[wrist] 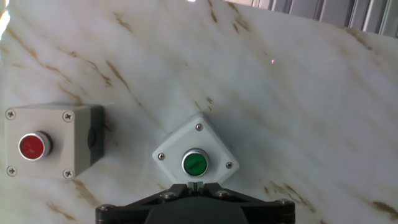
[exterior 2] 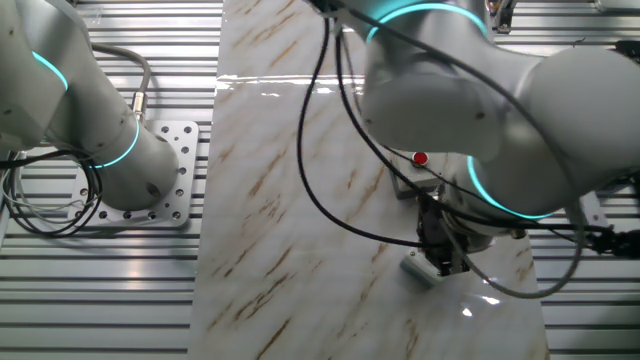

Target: Press three buttons from left to right in sequence

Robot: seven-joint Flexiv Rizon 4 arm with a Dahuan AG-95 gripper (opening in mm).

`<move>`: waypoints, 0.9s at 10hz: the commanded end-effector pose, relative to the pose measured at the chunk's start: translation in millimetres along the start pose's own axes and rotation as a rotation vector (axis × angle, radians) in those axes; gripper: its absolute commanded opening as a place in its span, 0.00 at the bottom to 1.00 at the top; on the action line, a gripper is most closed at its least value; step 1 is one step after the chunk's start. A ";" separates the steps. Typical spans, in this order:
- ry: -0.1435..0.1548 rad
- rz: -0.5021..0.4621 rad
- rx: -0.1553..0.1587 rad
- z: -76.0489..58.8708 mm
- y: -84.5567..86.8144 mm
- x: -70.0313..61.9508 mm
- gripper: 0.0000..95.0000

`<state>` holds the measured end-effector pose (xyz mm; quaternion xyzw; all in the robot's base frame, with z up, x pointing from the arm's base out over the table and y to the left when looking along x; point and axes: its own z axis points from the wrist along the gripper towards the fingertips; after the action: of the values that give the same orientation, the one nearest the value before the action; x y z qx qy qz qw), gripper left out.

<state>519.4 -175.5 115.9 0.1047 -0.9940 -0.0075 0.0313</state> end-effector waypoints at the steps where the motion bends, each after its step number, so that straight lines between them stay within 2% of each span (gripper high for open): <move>1: -0.008 -0.004 -0.002 1.1 0.0 -0.4 0.00; 4: -0.004 -0.019 -0.003 1.0 -1.8 -5.2 0.00; 9: 0.002 -0.037 -0.014 4.1 -7.9 -27.5 0.00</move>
<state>548.6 -177.6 109.6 0.1234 -0.9917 -0.0149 0.0325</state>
